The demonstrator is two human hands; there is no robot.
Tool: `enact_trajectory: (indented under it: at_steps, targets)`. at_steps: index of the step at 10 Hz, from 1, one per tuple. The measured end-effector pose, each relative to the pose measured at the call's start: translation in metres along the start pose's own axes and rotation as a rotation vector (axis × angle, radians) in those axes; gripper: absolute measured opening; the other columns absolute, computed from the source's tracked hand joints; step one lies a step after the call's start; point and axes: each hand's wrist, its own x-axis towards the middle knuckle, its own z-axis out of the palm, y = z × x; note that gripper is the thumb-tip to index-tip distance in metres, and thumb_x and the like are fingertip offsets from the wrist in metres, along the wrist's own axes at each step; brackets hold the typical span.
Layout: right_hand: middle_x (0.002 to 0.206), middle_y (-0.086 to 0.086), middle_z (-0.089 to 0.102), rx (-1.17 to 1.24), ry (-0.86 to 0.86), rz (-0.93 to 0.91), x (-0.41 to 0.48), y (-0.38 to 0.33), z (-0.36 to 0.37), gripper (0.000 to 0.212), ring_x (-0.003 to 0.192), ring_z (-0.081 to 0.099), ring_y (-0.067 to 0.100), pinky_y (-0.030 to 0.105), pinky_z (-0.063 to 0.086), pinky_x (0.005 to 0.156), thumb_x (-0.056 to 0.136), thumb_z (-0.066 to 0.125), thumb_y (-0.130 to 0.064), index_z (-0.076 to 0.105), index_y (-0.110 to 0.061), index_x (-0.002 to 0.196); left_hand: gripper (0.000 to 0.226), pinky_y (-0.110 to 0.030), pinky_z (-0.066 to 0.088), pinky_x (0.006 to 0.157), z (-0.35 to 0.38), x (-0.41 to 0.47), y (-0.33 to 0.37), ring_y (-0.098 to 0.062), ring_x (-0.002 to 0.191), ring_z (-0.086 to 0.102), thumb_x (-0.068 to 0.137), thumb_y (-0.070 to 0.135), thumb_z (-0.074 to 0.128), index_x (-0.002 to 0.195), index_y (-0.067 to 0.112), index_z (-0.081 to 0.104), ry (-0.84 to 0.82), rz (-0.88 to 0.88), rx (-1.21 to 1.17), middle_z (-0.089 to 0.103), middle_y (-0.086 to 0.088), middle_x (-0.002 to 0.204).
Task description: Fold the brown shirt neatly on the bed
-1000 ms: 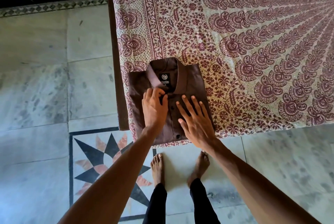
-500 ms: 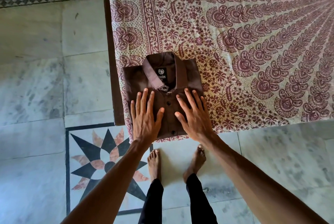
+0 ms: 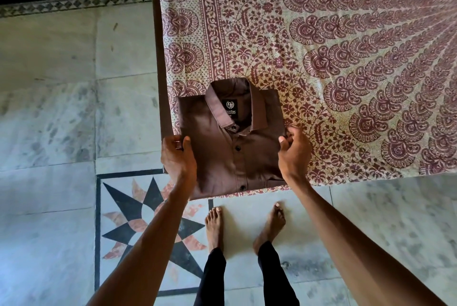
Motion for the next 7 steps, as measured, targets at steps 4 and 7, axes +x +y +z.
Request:
enact_trajectory:
  at_steps: [4,7]
  targets:
    - [0.159,0.008,0.024,-0.438,-0.092,-0.403,-0.007,-0.006,0.011,0.06,0.145,0.025,0.029,0.045,0.026,0.114,0.1,0.035,-0.047,0.03,-0.017,0.151,0.069,-0.041,0.008,0.121,0.01,-0.02,-0.03,-0.022,0.149,0.008,0.097,0.051,0.034,0.153,0.016,0.015,-0.178,0.726,0.555,0.012,-0.007,0.161]
    - [0.164,0.004,0.004,-0.548,-0.209,-0.424,-0.002,0.012,0.011,0.066,0.15,0.006,0.029,0.055,0.006,0.119,0.099,0.02,-0.056,0.02,-0.02,0.154,0.074,-0.044,-0.003,0.121,0.014,-0.022,-0.044,-0.019,0.15,-0.001,0.096,0.057,0.031,0.154,0.016,0.012,-0.214,0.641,0.593,0.006,-0.004,0.162]
